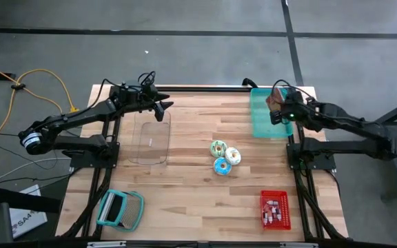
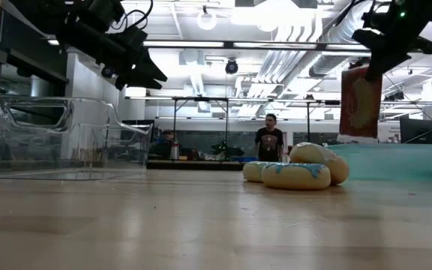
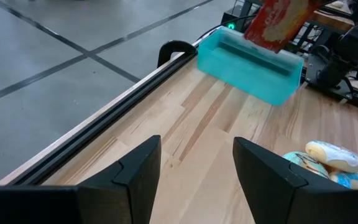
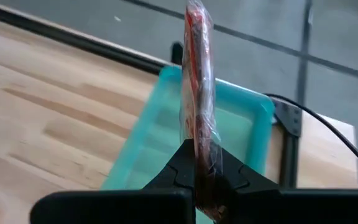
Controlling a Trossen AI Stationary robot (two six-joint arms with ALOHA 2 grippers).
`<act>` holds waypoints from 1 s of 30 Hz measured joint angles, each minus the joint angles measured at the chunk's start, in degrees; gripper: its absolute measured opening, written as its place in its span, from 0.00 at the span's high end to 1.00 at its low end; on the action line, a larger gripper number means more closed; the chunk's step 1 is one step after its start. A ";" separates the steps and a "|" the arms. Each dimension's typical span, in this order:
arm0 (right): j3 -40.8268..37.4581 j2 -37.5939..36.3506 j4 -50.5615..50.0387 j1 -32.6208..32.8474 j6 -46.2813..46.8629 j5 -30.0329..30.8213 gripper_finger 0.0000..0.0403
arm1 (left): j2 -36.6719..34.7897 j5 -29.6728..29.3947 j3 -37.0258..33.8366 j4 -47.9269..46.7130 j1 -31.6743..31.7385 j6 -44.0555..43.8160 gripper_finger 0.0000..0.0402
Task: Pick & Place Food Item
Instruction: Put the red popcorn bag into the green bin
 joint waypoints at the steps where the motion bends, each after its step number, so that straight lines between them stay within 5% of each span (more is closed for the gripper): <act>1: 0.00 0.90 -0.11 0.00 0.17 0.31 0.98 | 0.00 0.00 0.00 -0.01 0.00 0.00 0.52; 12: 0.00 12.22 0.63 -2.37 -10.55 5.75 0.98 | 0.00 0.00 0.00 0.00 0.00 -0.18 0.52; 30: 0.00 24.59 -2.79 -10.66 -5.70 3.13 0.95 | 0.00 0.01 0.00 0.00 0.00 -0.13 0.52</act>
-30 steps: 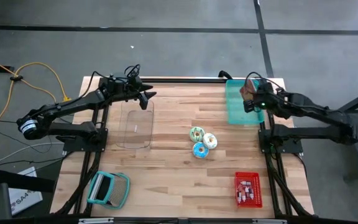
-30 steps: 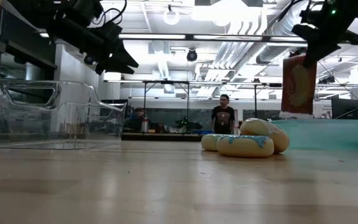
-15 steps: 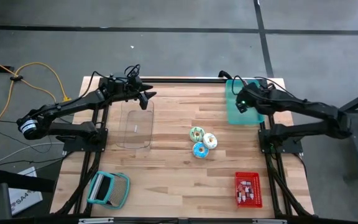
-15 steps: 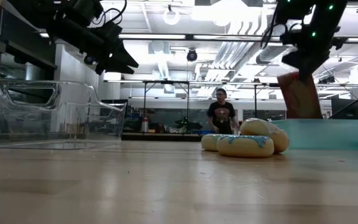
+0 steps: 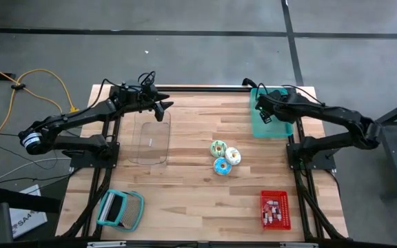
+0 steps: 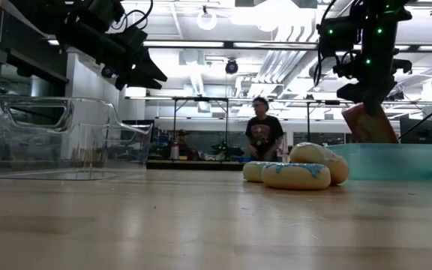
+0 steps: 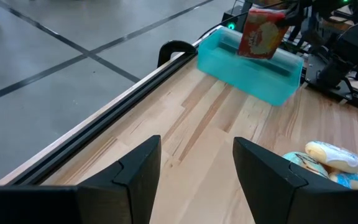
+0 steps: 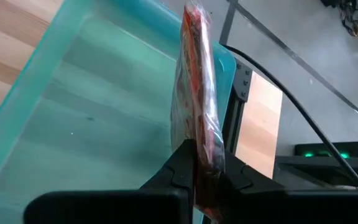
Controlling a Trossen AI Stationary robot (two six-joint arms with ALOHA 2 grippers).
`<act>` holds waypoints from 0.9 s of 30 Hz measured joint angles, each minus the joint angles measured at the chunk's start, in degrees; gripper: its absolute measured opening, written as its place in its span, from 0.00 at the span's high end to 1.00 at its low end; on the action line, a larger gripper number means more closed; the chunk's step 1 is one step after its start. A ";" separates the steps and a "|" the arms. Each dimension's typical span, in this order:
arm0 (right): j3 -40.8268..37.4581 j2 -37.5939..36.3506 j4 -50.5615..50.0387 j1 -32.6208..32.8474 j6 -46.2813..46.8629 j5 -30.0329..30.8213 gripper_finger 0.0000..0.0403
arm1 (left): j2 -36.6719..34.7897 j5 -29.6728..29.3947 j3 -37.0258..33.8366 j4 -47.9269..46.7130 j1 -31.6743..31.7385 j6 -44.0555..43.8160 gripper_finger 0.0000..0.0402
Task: Pick & Place Food Item
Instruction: Put the red popcorn bag into the green bin
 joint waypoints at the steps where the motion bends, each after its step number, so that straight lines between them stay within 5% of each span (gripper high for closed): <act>1: 0.00 0.15 0.02 -0.22 -0.01 -0.02 0.93 | 0.00 -0.01 0.00 0.00 -0.02 -0.02 0.52; 15: 0.00 0.18 0.41 -0.26 -0.01 -1.83 0.72 | 0.00 0.00 0.00 0.00 0.00 0.05 0.52; 27: 0.00 0.16 1.73 -0.27 1.91 -9.47 0.64 | 0.00 -0.02 0.00 0.00 -0.01 0.16 0.52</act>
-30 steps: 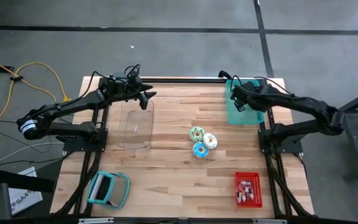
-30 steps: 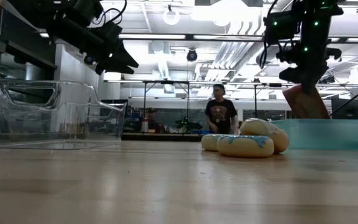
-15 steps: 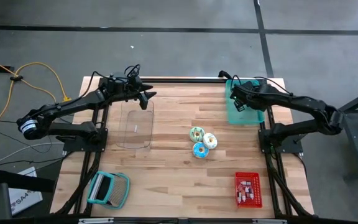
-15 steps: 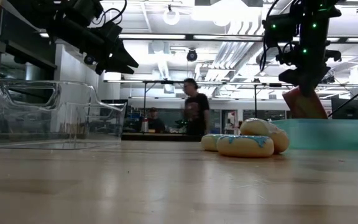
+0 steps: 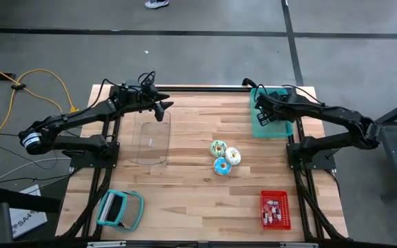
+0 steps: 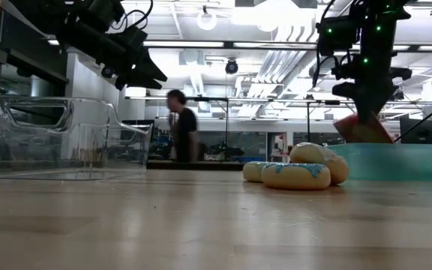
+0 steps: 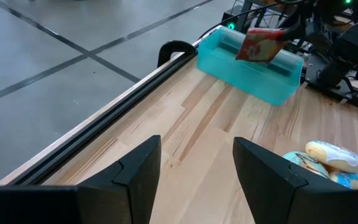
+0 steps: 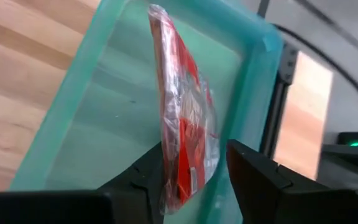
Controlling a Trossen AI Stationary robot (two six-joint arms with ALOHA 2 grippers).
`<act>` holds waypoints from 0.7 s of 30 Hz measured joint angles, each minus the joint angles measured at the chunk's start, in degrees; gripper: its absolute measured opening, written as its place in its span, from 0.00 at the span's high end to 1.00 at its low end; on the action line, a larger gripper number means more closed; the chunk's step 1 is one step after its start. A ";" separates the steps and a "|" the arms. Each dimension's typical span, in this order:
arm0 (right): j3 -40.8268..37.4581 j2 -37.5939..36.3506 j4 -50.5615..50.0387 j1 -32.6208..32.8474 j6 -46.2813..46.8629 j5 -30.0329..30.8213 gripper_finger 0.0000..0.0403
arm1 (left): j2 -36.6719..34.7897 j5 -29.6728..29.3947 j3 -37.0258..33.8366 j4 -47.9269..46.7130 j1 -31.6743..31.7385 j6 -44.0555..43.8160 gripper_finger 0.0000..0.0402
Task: Pick & Place Food Item
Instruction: Put the red popcorn bag into the green bin
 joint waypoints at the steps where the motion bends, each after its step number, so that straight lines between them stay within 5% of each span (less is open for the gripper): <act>1: 0.00 0.00 0.04 -0.02 0.67 -0.89 0.64 | 0.00 0.01 0.00 -0.01 0.01 0.00 0.52; 21: 0.00 -0.02 2.66 0.00 8.39 -12.76 0.64 | 0.00 0.01 0.00 0.00 0.01 -0.20 0.52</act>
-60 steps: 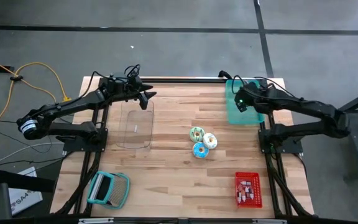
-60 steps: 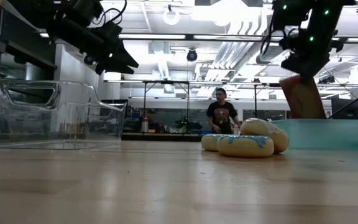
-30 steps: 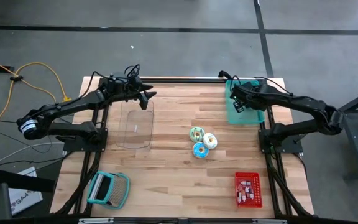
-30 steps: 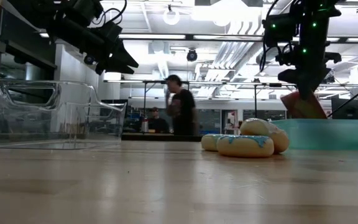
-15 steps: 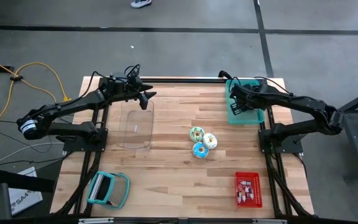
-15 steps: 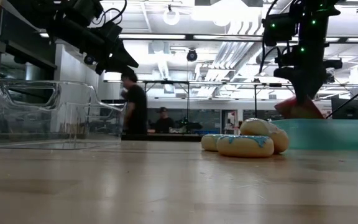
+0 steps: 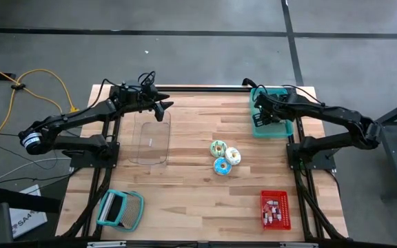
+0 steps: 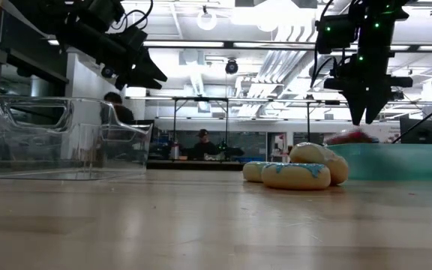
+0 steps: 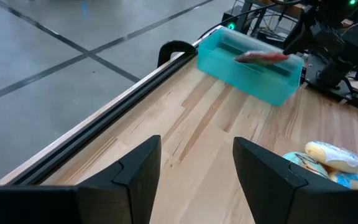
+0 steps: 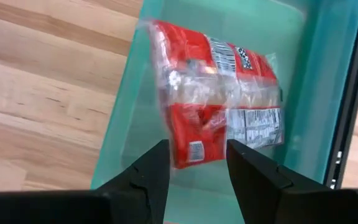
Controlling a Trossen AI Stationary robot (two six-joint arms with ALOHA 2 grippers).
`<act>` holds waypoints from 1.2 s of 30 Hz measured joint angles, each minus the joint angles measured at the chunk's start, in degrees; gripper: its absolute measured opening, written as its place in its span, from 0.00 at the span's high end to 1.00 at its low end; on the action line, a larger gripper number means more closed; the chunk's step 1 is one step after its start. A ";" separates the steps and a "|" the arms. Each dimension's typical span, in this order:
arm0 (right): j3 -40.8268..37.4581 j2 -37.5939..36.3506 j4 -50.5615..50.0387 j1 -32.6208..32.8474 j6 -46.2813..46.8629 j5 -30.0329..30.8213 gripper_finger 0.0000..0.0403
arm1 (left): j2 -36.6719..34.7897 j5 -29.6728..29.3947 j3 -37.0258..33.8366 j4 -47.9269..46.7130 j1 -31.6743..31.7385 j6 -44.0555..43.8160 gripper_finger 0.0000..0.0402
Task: Pick & Place Food Item
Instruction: Put the red popcorn bag into the green bin, then put the white doughnut into the transparent bin
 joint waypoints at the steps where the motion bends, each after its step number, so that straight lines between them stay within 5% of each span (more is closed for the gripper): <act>1: 0.00 0.00 0.02 0.00 0.00 -0.12 0.64 | 0.00 0.00 0.00 0.00 0.00 0.00 0.52; 23: 0.00 -0.68 1.94 -0.02 -0.37 0.36 0.64 | 0.00 0.00 0.00 -0.01 -0.01 0.04 0.52; 36: 0.00 -9.87 16.37 0.78 -13.24 -6.29 0.64 | 0.00 0.00 0.00 -0.02 -0.02 0.22 0.52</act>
